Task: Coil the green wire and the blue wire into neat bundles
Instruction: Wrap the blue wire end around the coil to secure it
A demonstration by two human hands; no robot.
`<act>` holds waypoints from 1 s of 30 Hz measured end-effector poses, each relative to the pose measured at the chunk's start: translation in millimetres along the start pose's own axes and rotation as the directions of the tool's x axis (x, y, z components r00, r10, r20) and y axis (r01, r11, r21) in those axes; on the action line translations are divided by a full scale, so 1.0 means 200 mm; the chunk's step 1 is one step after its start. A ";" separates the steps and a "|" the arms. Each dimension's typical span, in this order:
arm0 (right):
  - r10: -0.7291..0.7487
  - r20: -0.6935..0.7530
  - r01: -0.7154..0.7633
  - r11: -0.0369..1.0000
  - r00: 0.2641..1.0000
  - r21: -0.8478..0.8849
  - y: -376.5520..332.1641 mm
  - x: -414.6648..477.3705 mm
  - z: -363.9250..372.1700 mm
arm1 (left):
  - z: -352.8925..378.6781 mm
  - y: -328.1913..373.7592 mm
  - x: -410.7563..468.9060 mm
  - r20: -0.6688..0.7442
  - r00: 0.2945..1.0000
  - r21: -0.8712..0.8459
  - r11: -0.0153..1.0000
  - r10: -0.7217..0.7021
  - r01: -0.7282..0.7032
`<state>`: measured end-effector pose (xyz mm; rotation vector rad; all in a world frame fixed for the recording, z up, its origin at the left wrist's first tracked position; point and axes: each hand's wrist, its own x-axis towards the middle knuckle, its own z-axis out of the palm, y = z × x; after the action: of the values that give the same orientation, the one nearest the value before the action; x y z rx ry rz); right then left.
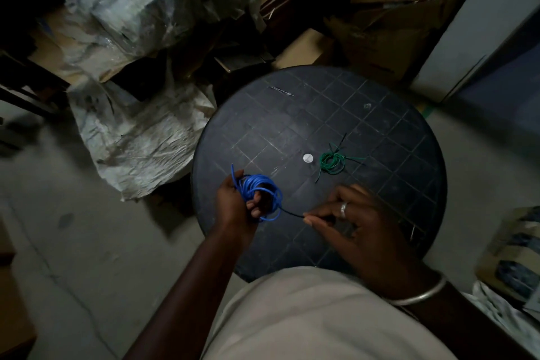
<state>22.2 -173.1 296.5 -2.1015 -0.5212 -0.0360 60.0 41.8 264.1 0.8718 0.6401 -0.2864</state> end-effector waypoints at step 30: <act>0.117 -0.081 -0.130 0.974 0.990 -0.183 -0.14 -0.08 0.14 | 0.10 -0.08 -0.28 -0.072 0.962 0.150 0.956 0.264 -0.251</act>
<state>-7.1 -143.0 299.5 -2.3045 -0.3555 -0.0903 16.7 14.9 300.0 1.0969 0.5876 -0.0554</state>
